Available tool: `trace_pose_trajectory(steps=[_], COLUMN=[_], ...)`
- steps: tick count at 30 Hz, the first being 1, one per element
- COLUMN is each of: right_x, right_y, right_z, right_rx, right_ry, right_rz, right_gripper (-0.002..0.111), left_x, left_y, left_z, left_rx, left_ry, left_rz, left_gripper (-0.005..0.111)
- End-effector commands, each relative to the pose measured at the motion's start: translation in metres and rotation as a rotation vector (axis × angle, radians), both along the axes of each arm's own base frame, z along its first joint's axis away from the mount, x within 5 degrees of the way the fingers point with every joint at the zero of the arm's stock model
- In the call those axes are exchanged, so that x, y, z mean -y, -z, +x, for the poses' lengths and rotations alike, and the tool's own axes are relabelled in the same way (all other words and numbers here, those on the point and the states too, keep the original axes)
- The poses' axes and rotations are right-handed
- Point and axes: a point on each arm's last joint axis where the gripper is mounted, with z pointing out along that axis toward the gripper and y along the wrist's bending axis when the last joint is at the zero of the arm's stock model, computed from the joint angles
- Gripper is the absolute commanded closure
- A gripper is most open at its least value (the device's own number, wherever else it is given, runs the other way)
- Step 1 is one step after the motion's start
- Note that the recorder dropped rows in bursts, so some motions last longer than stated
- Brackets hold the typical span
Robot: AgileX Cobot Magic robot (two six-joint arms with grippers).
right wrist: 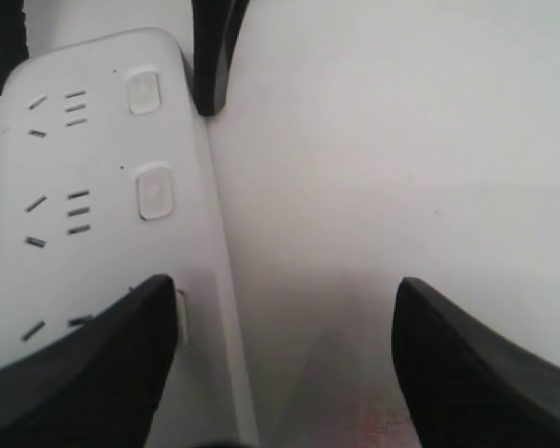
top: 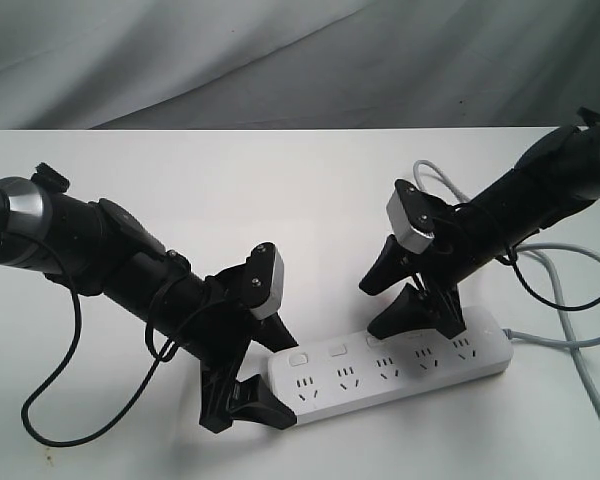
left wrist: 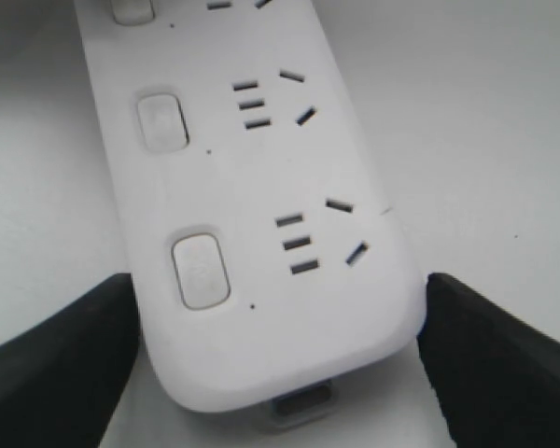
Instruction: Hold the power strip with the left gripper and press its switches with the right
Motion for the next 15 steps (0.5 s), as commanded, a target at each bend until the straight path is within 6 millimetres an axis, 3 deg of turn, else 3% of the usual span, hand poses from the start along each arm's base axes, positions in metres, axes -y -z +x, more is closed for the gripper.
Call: trace_pose_trajectory(steps=[1, 15], right_x=[0.0024, -0.0060], right_y=[0.0006, 0.0055], right_z=[0.0007, -0.0003], right_rx=[0.006, 0.026], right_ry=[0.004, 0.004], right_rz=[-0.013, -0.093], right_gripper=[0.047, 0.047], left_x=[-0.0006, -0.0006], left_y=[0.0013, 0.0013], left_z=[0.0004, 0.0004], left_rx=[0.023, 0.023], left_ry=[0.002, 0.002], left_rz=[0.019, 0.019], left_gripper=[0.077, 0.077])
